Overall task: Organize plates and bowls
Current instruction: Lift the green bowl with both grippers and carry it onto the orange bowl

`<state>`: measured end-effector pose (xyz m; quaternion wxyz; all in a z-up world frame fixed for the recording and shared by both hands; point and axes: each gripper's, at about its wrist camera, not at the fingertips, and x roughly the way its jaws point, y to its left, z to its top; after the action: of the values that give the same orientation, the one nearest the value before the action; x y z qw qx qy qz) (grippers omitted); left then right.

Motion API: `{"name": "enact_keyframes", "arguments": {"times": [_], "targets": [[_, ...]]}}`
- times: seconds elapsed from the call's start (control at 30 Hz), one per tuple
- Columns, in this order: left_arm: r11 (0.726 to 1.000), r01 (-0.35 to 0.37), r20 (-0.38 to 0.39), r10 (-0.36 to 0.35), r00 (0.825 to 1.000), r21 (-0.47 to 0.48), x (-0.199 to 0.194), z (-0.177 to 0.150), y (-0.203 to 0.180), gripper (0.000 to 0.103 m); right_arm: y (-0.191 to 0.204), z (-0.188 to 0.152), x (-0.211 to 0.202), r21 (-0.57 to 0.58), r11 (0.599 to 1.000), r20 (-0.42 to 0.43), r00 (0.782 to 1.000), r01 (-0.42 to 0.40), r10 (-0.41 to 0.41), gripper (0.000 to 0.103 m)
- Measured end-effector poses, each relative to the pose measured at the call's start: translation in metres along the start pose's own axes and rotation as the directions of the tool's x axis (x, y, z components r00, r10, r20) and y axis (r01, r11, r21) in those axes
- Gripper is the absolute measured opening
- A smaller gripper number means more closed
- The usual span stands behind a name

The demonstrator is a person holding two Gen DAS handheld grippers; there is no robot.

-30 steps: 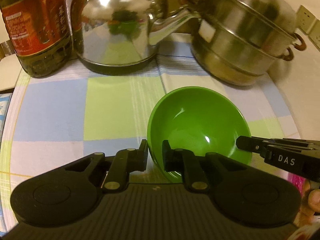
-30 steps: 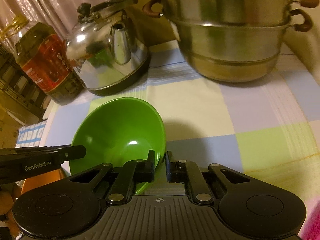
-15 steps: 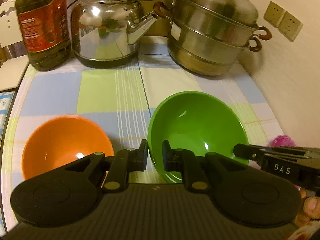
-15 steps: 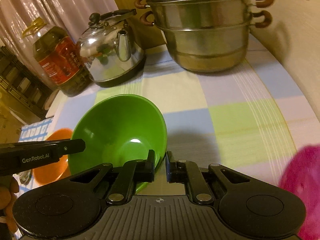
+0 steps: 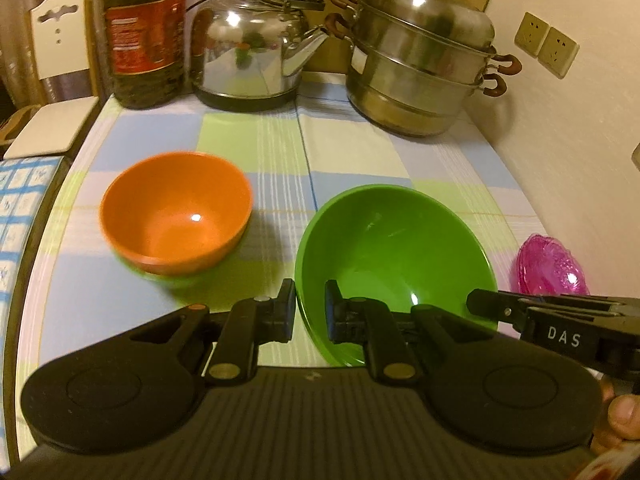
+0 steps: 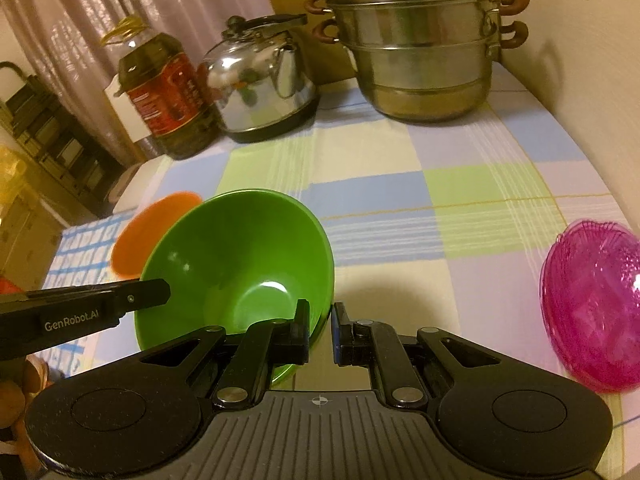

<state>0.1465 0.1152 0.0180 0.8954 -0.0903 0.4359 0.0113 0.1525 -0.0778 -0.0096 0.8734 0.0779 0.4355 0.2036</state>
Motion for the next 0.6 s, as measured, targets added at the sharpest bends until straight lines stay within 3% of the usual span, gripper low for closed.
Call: {"name": "enact_keyframes", "arguments": {"times": [0.3, 0.6], "targets": [[0.997, -0.018, 0.028, 0.02, 0.999, -0.078, -0.036, -0.03, 0.026, 0.013, 0.026, -0.024, 0.0, -0.056, 0.998, -0.042, 0.999, -0.03, 0.027, 0.01], [0.99, -0.06, 0.082, 0.07, 0.994, -0.124, -0.065, -0.014, 0.06, 0.013, 0.066, -0.006, 0.002, -0.11, 0.99, -0.027, 0.996, -0.091, 0.089, 0.01]]}}
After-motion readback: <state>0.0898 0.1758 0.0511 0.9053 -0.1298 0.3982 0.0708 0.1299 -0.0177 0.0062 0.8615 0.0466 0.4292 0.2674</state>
